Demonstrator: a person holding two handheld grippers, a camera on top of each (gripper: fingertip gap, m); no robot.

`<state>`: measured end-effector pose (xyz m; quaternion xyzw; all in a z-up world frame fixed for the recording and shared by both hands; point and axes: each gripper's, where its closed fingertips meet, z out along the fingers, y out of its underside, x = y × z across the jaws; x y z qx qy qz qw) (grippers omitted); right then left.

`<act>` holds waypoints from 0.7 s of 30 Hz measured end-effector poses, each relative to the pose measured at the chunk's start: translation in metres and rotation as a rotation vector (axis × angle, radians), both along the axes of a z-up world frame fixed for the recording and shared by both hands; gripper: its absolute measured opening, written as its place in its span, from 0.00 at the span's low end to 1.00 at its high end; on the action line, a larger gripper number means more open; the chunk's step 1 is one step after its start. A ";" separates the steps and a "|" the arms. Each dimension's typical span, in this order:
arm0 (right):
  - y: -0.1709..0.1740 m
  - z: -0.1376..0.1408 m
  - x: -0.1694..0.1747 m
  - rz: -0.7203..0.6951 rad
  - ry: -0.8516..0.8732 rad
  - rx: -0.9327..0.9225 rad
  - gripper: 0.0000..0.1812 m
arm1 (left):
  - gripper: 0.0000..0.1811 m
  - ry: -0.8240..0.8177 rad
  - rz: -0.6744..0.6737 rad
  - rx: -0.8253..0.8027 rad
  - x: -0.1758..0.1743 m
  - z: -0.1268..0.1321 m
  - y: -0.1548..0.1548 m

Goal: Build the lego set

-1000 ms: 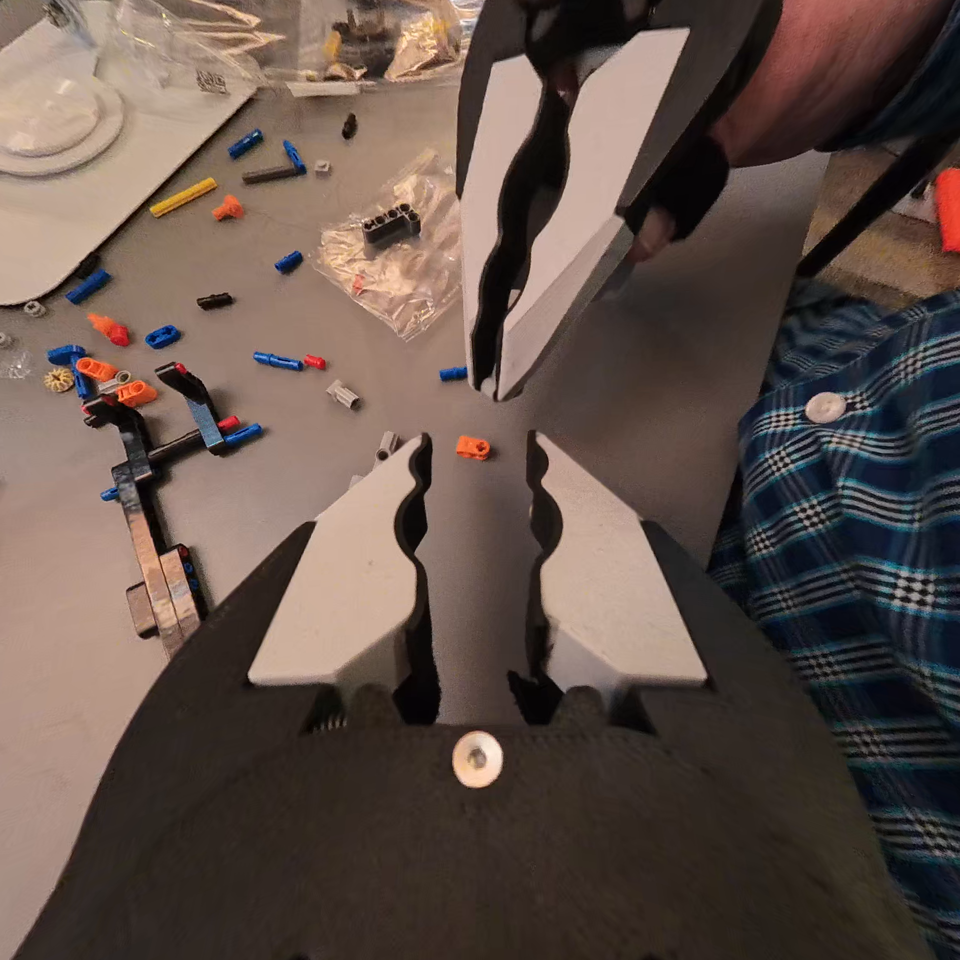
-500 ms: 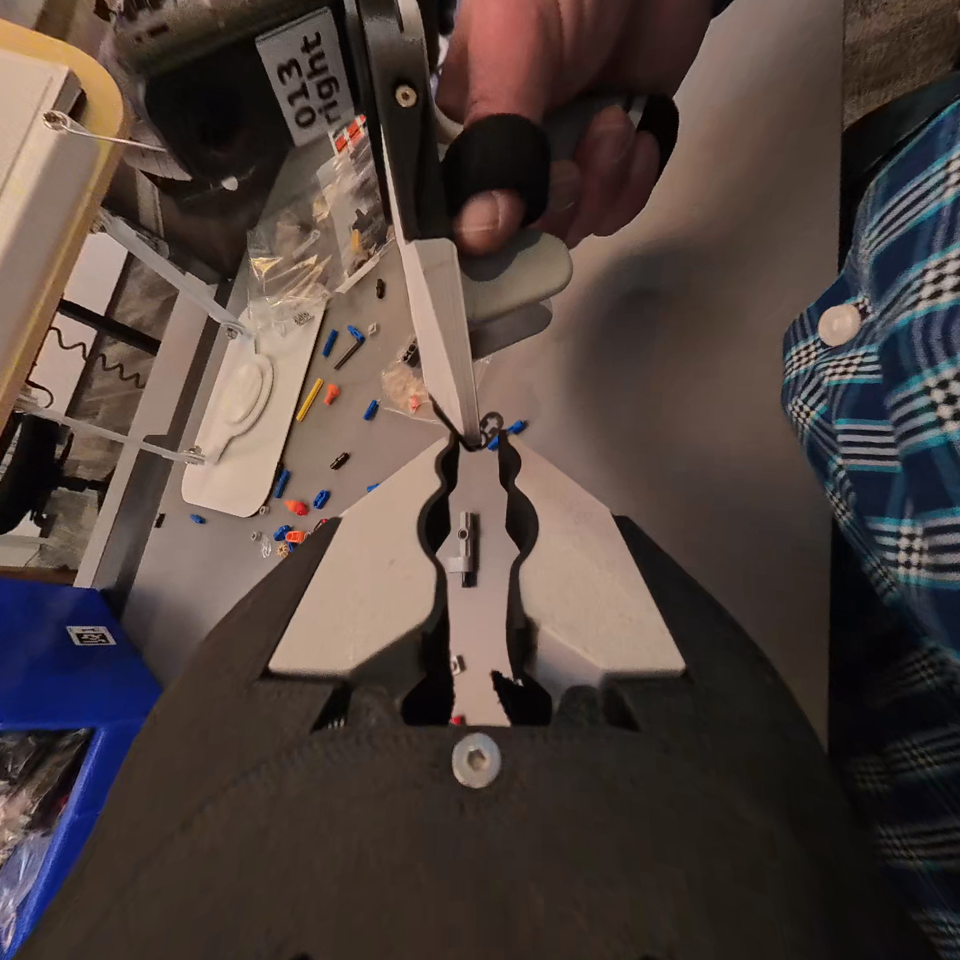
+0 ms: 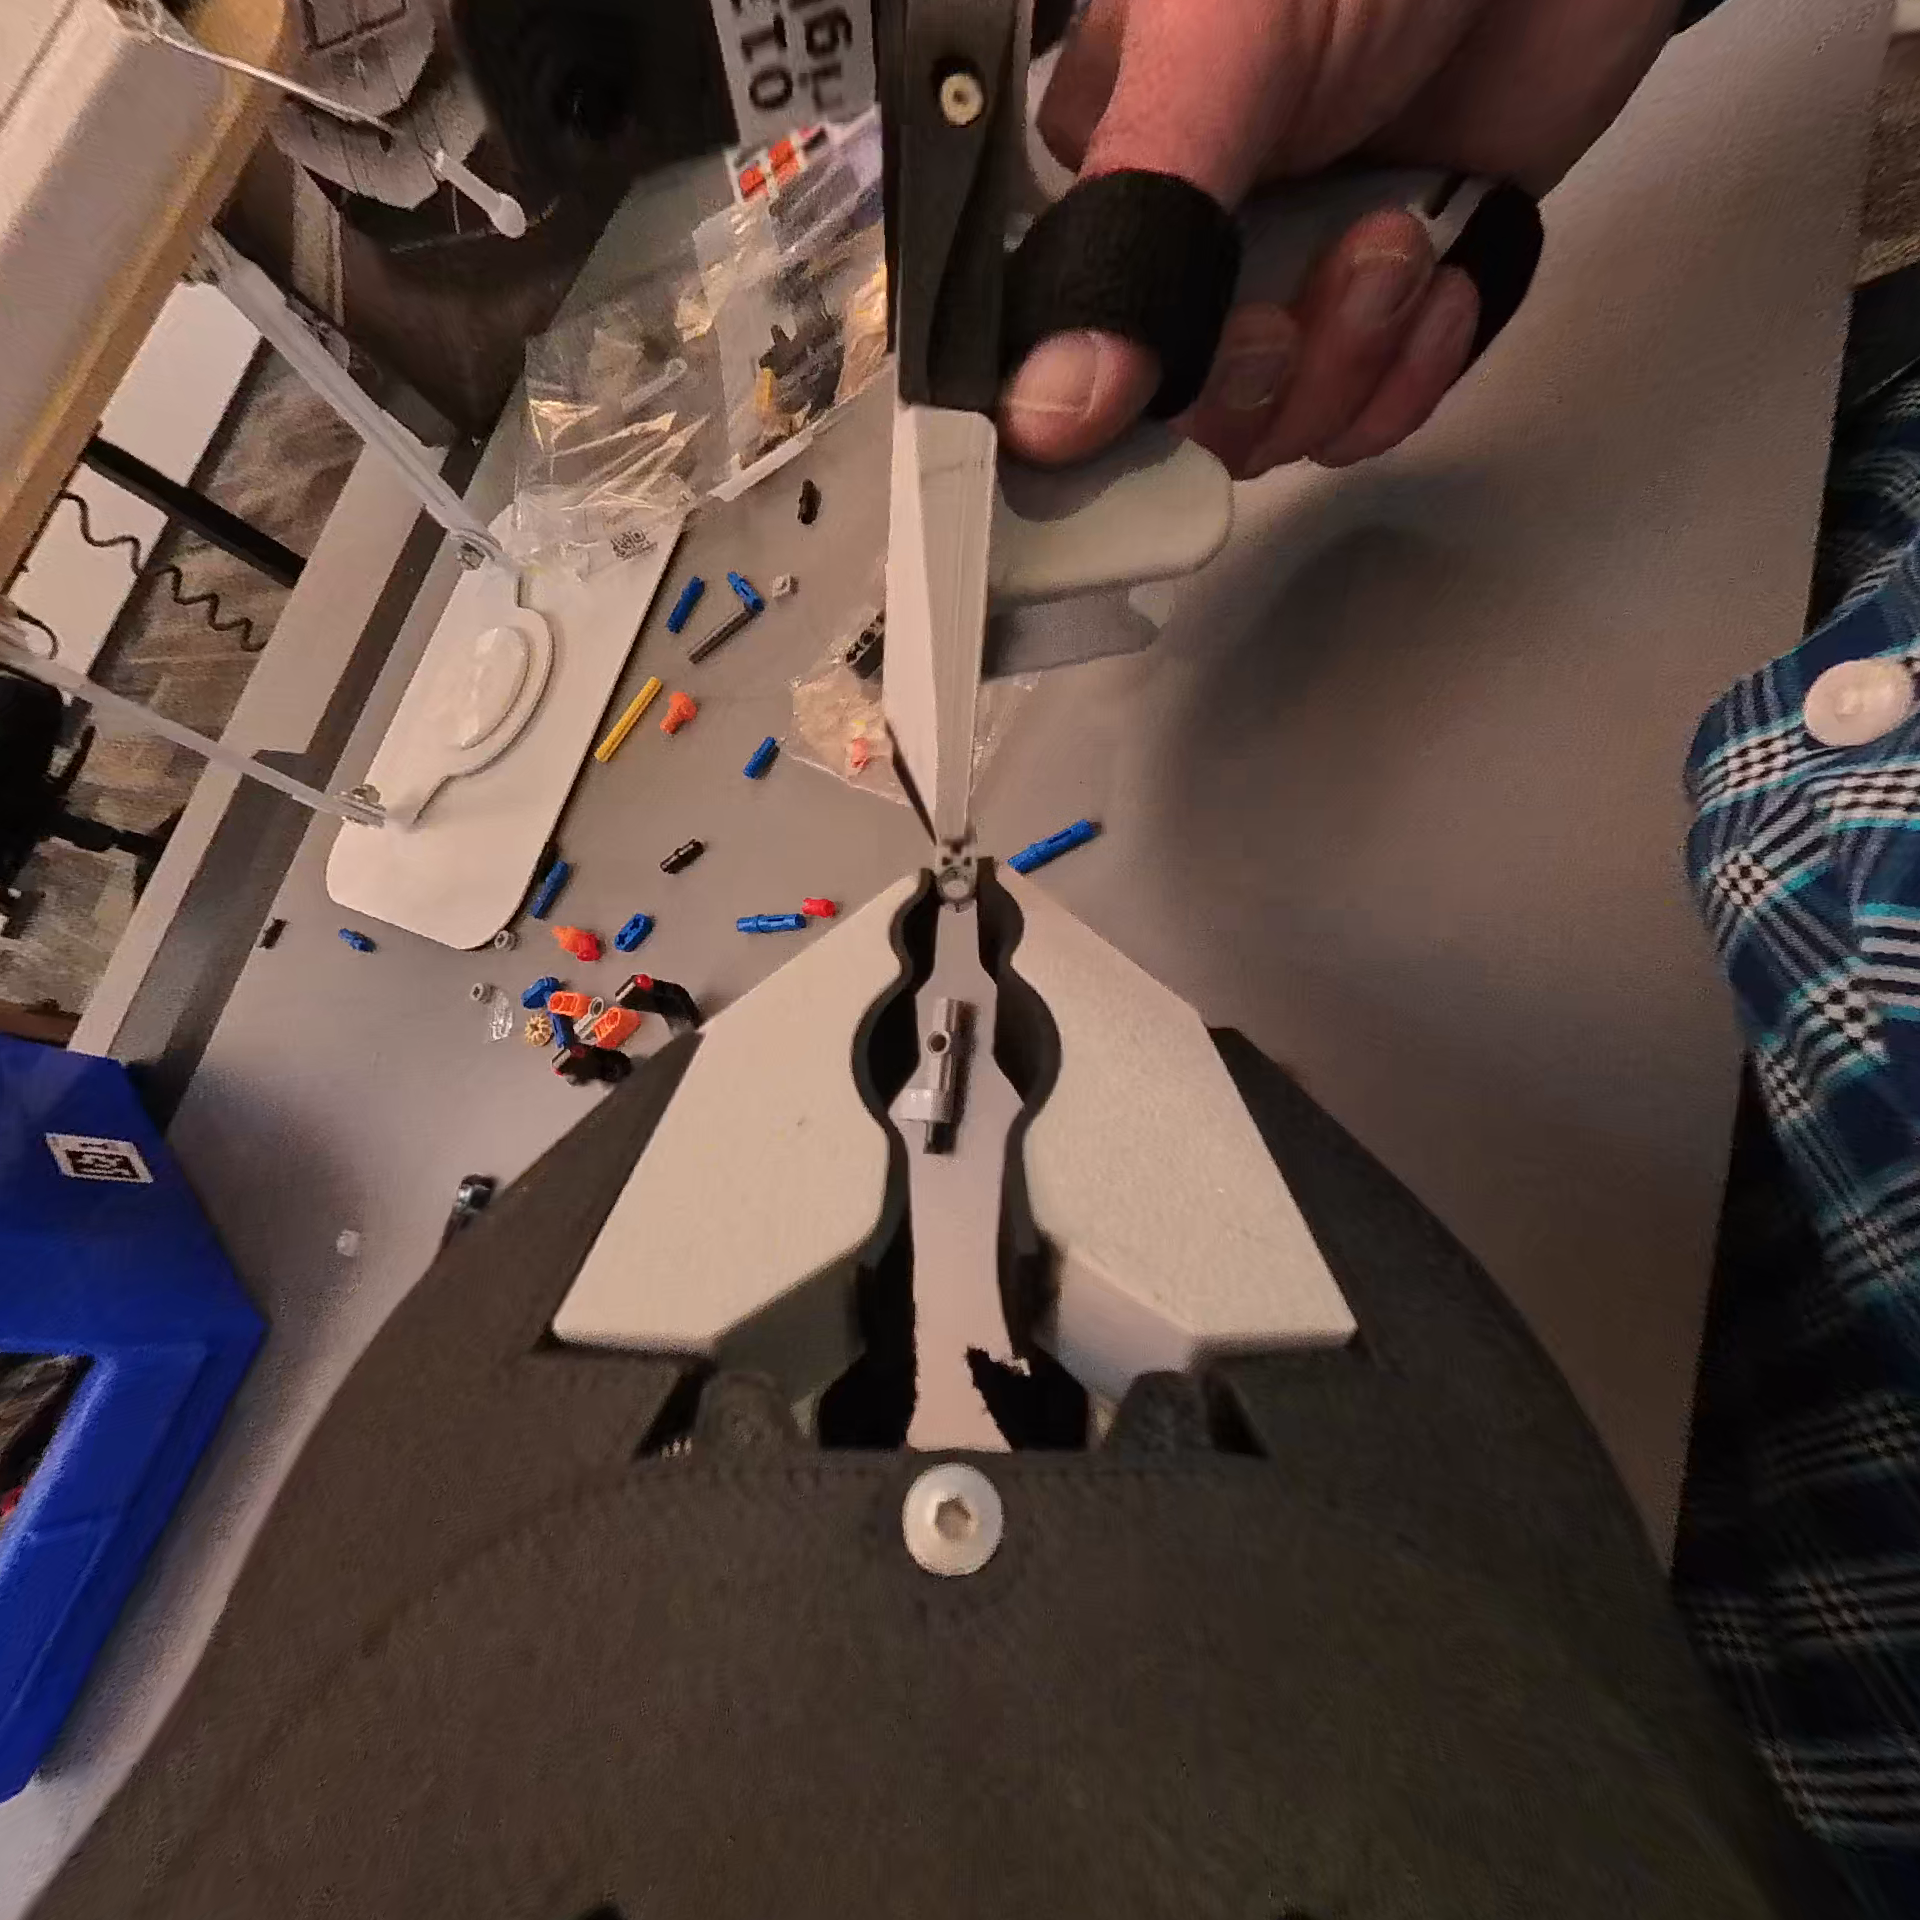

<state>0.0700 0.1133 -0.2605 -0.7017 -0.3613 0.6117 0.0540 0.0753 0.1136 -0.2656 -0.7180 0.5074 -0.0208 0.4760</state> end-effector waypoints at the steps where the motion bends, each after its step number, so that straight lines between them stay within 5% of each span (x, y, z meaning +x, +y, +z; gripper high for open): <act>1: 0.003 0.002 0.001 -0.010 0.005 0.022 0.08 | 0.03 -0.006 0.003 -0.014 0.000 -0.001 0.000; 12: -0.006 -0.009 0.018 0.273 -0.162 0.941 0.07 | 0.03 -0.076 -0.124 -0.274 0.017 -0.013 -0.008; 21: -0.012 -0.019 0.024 0.379 -0.187 1.103 0.03 | 0.03 0.020 -0.224 -0.269 0.023 -0.016 -0.011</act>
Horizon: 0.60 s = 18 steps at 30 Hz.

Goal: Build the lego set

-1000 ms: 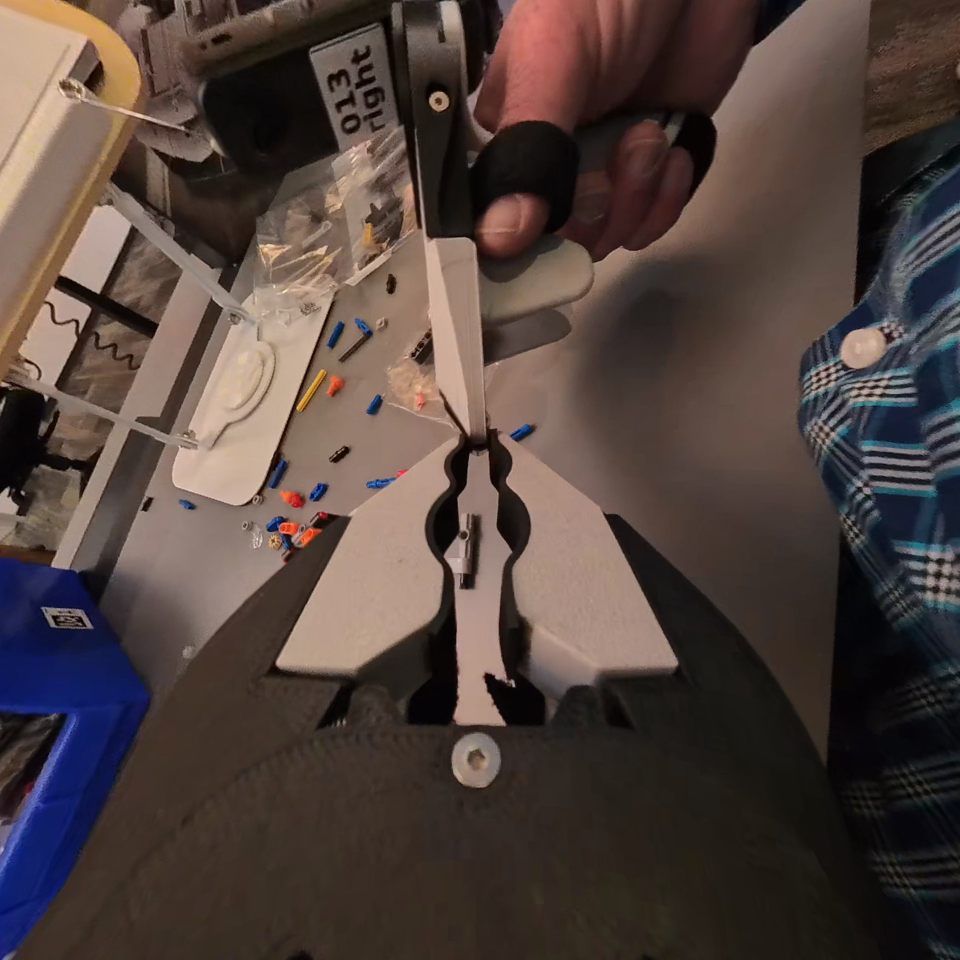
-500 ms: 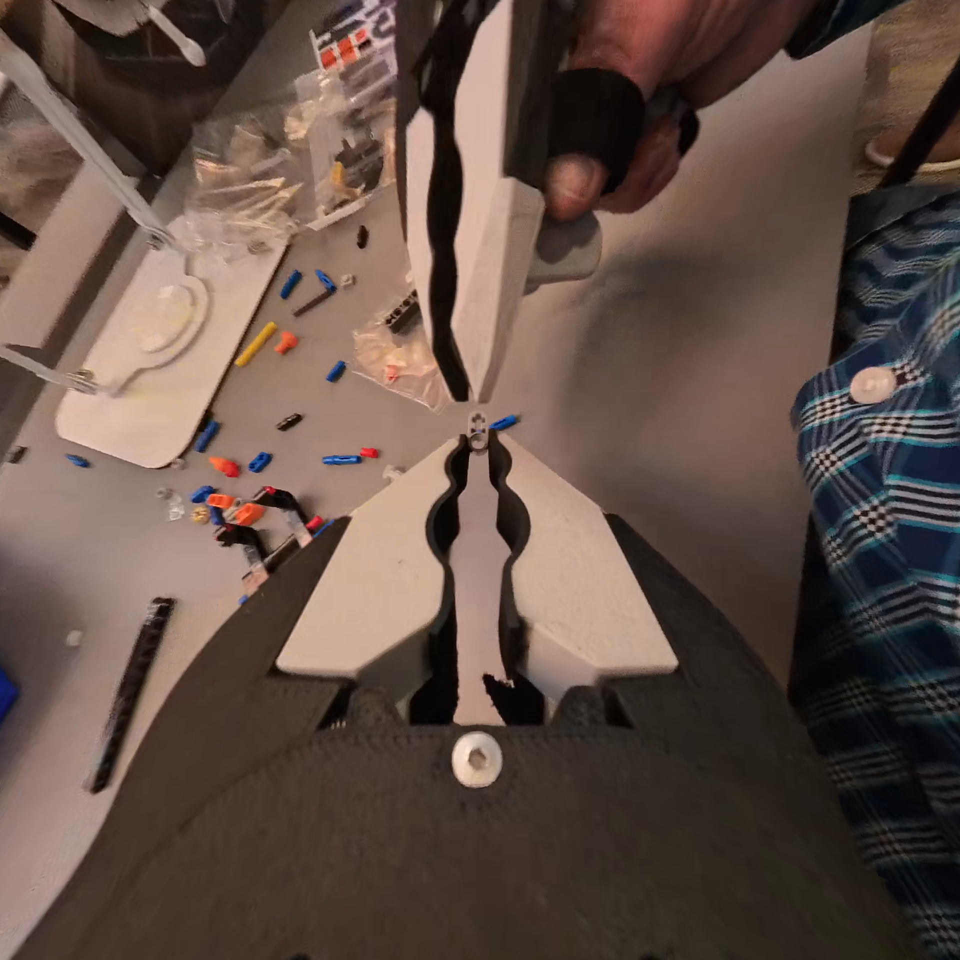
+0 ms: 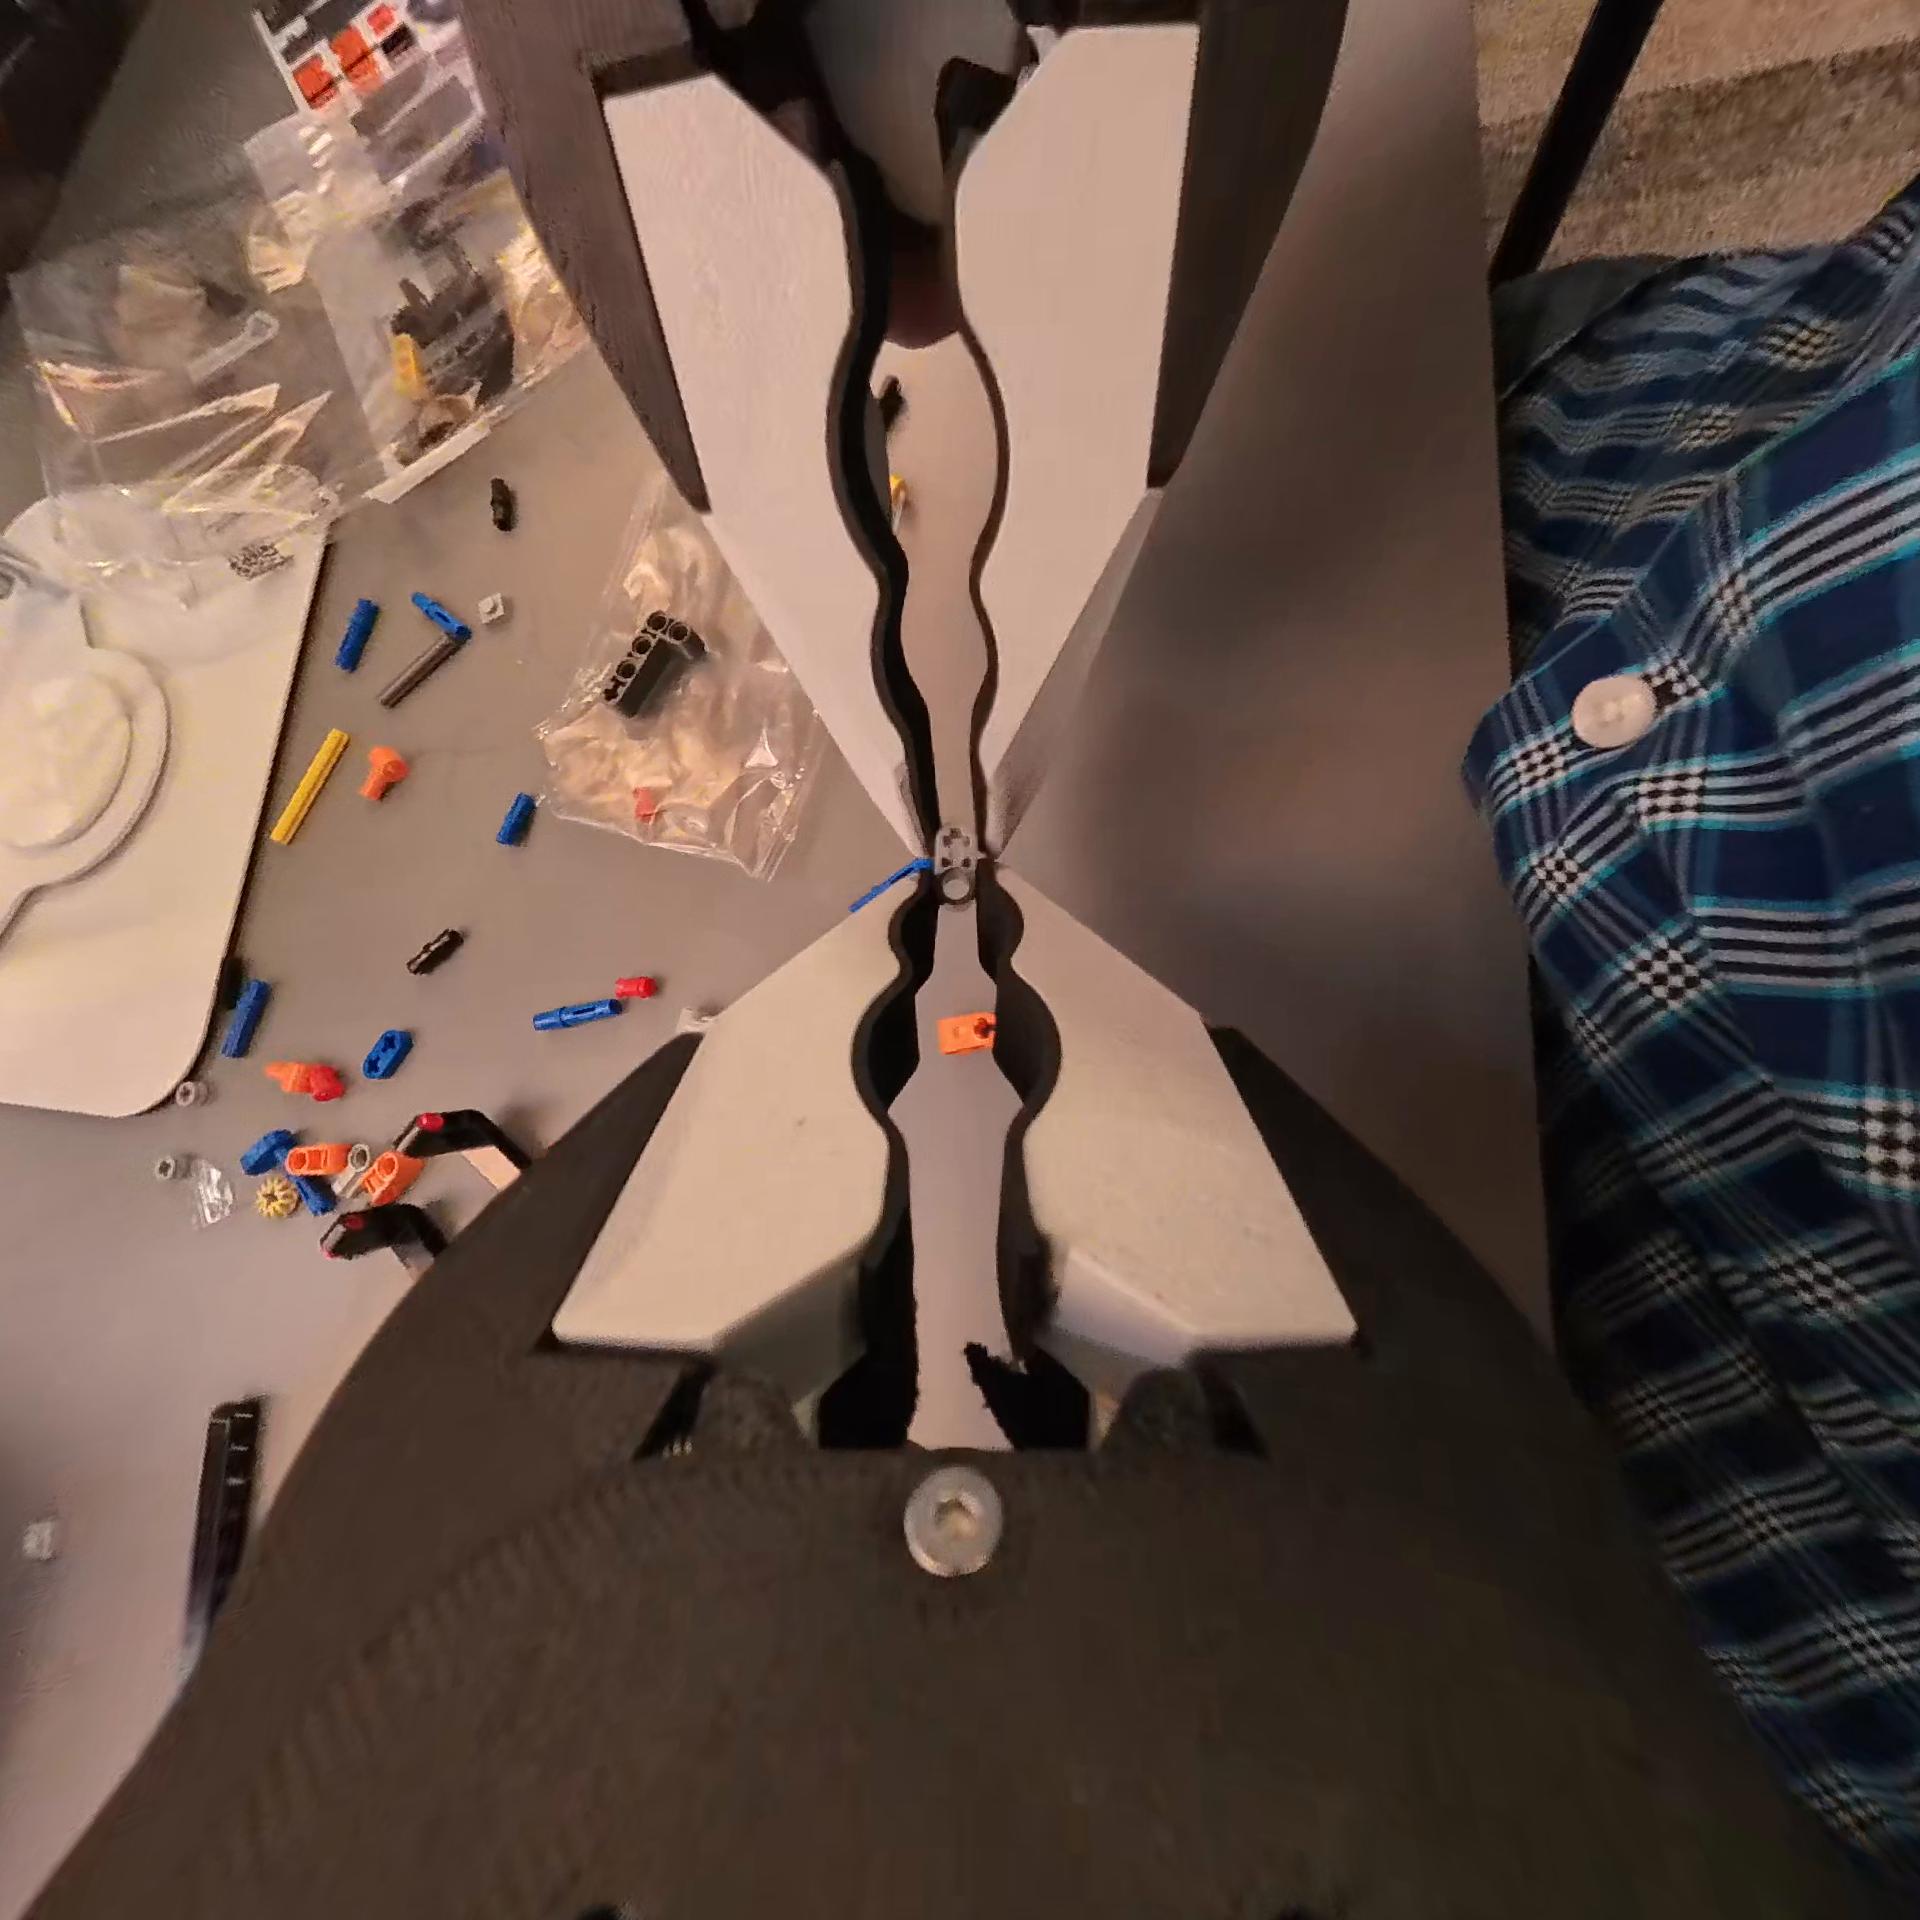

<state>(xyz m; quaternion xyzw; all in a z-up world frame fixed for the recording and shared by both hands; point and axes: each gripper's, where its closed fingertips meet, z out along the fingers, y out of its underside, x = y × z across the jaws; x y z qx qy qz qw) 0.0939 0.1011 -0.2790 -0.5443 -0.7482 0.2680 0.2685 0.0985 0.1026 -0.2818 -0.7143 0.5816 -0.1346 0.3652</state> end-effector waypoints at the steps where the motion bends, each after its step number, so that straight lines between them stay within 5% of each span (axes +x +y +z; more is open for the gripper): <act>1: 0.001 -0.001 0.000 0.002 -0.006 0.015 0.03 | 0.03 0.009 -0.006 0.006 0.000 -0.001 0.001; 18: -0.007 -0.040 0.009 -0.033 -0.140 -0.062 0.02 | 0.03 0.102 -0.027 -0.129 -0.002 -0.035 -0.012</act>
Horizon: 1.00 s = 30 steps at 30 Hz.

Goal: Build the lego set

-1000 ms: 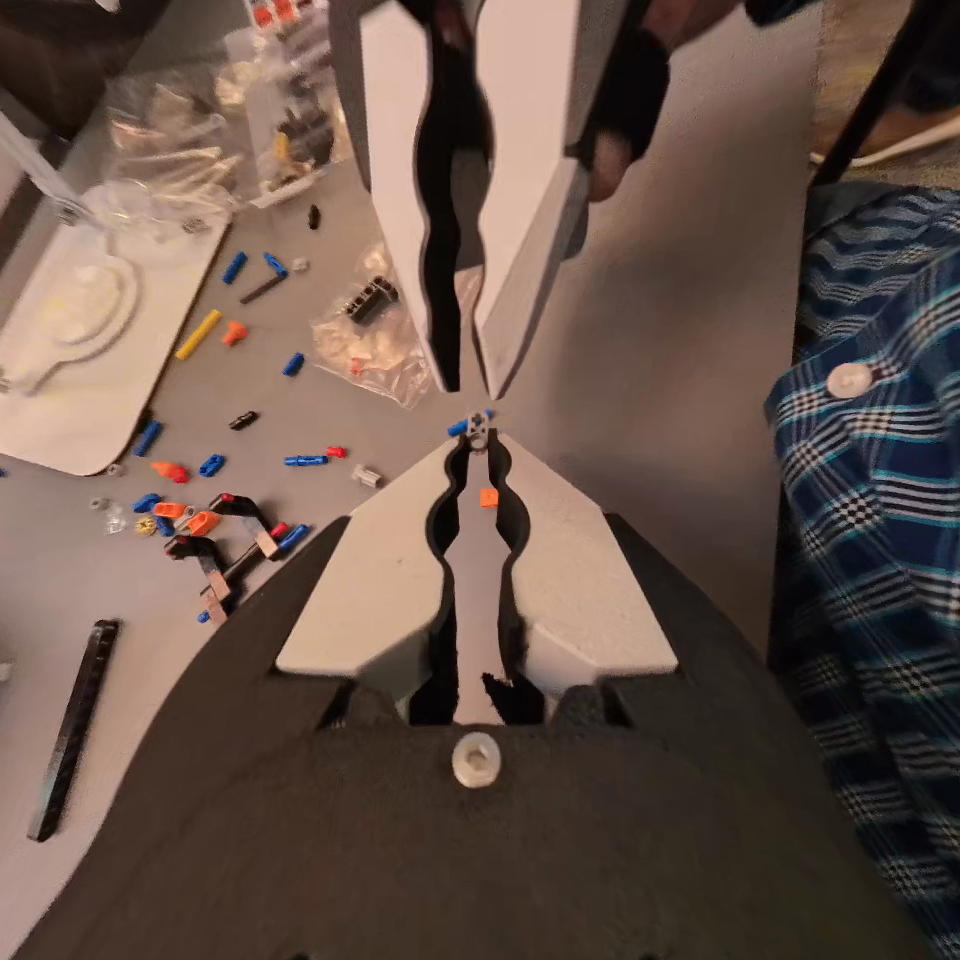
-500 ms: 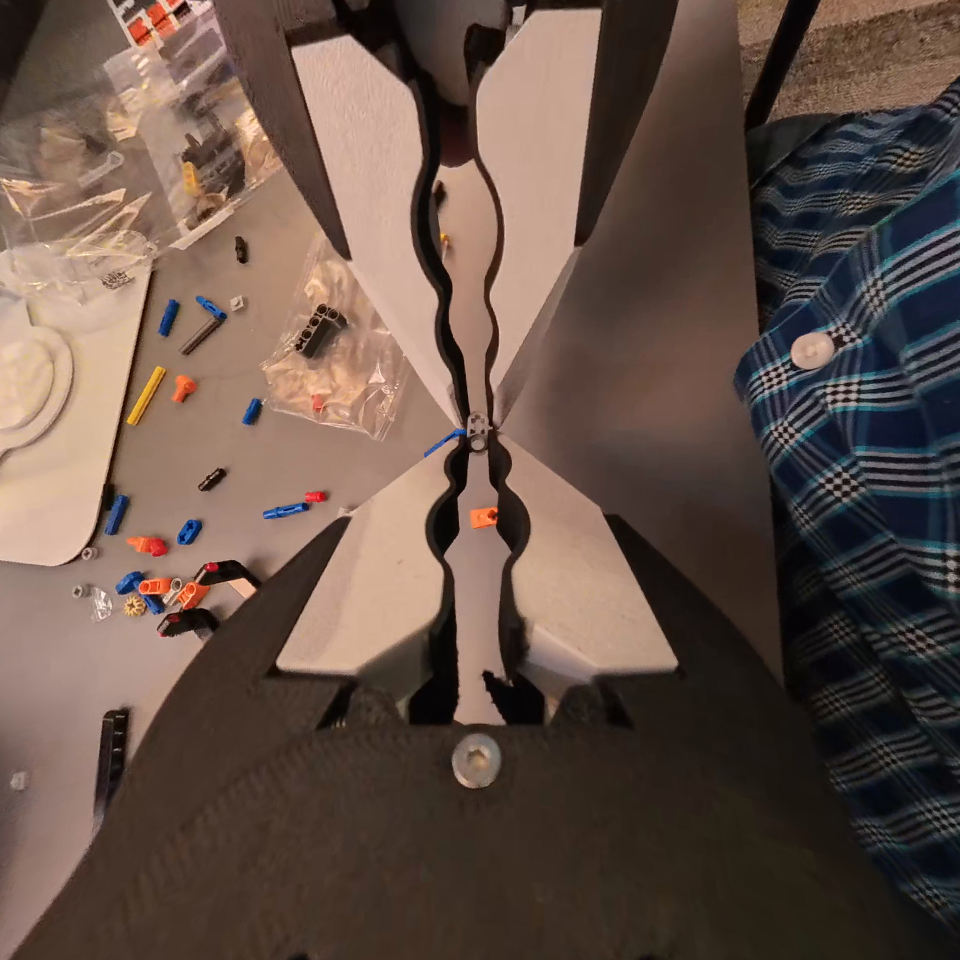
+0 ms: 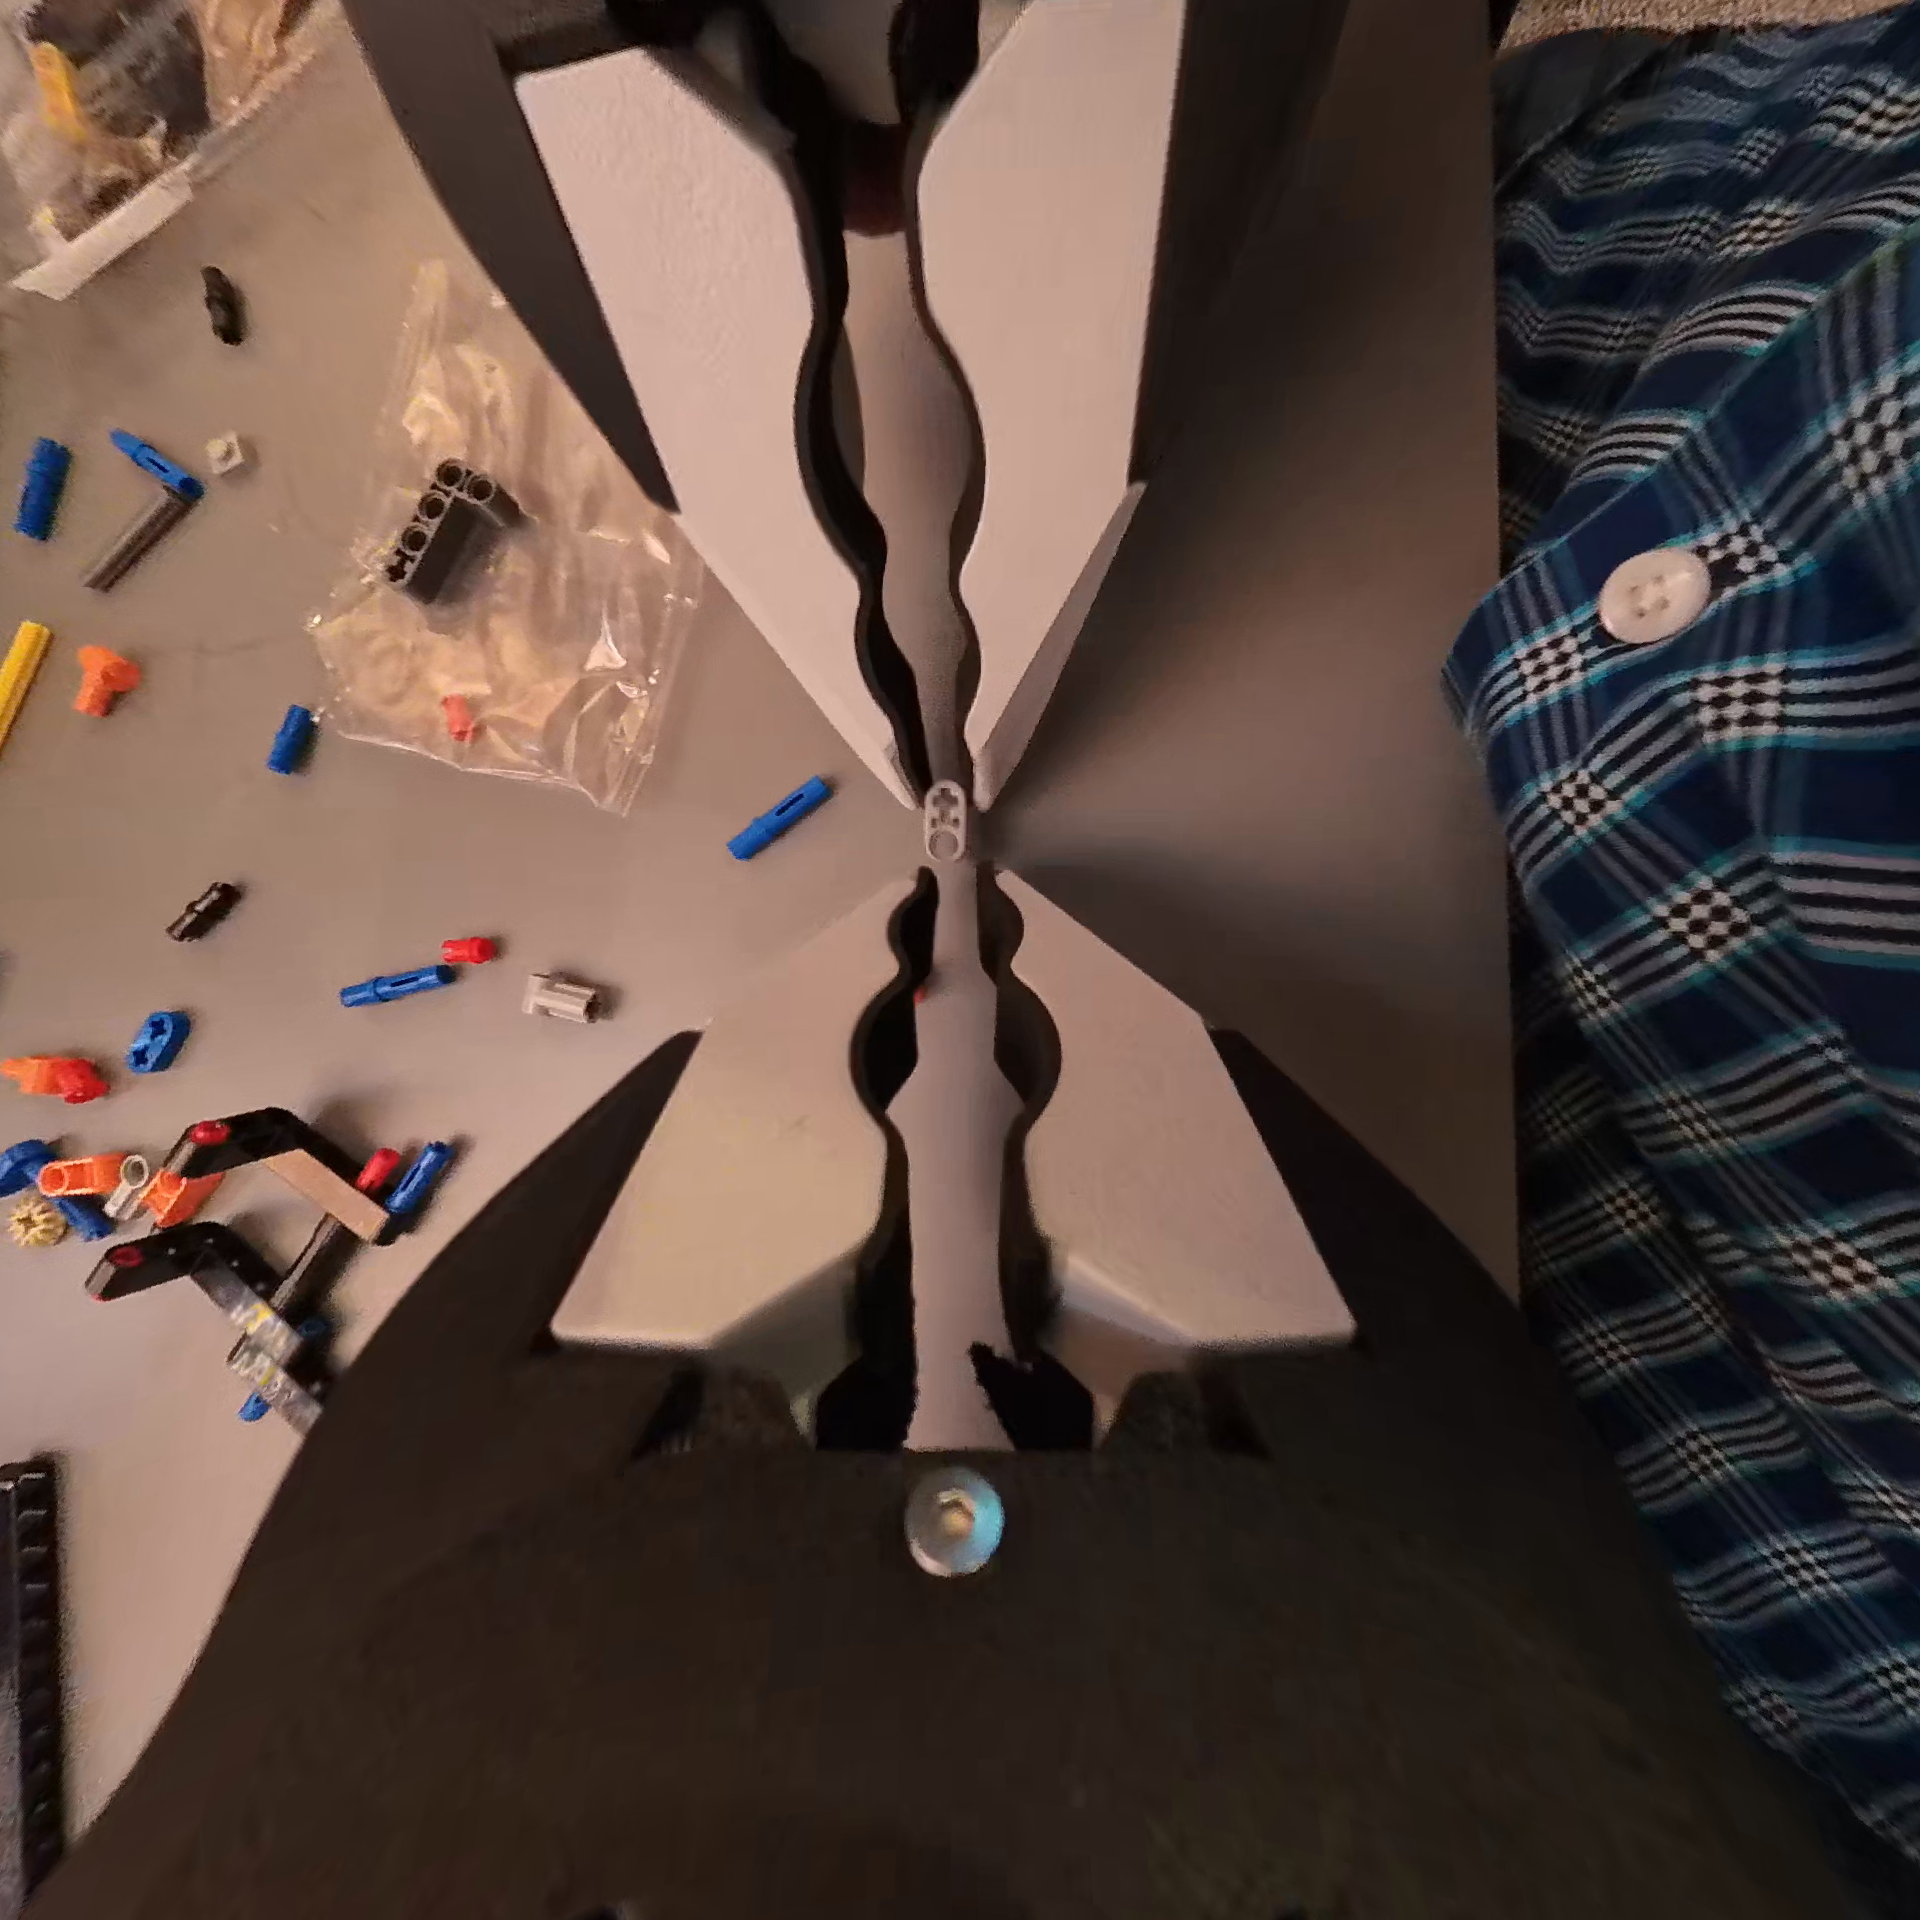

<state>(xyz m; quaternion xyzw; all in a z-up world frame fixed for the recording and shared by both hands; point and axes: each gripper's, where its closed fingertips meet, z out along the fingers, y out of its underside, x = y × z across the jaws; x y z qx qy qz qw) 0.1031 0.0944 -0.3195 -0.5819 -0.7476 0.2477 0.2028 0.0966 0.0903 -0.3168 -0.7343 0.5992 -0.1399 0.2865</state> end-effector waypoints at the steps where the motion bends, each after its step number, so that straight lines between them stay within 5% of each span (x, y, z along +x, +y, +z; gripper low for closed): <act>1: -0.001 -0.002 0.000 0.002 -0.013 -0.007 0.03 | 0.02 0.007 0.000 0.002 0.000 -0.002 0.000; 14: 0.001 -0.003 0.000 0.000 -0.025 0.002 0.06 | 0.00 0.017 0.013 -0.012 0.000 -0.008 0.000; 19: 0.017 0.027 0.020 -0.089 0.056 0.043 0.08 | 0.00 -0.075 0.095 0.034 -0.009 0.016 0.009; 25: 0.074 0.054 0.074 -0.376 0.138 0.060 0.10 | 0.30 -0.398 0.303 0.019 -0.021 0.072 0.029; 30: 0.112 0.059 0.080 -0.434 0.140 0.146 0.07 | 0.53 -0.492 0.432 -0.011 -0.031 0.087 0.038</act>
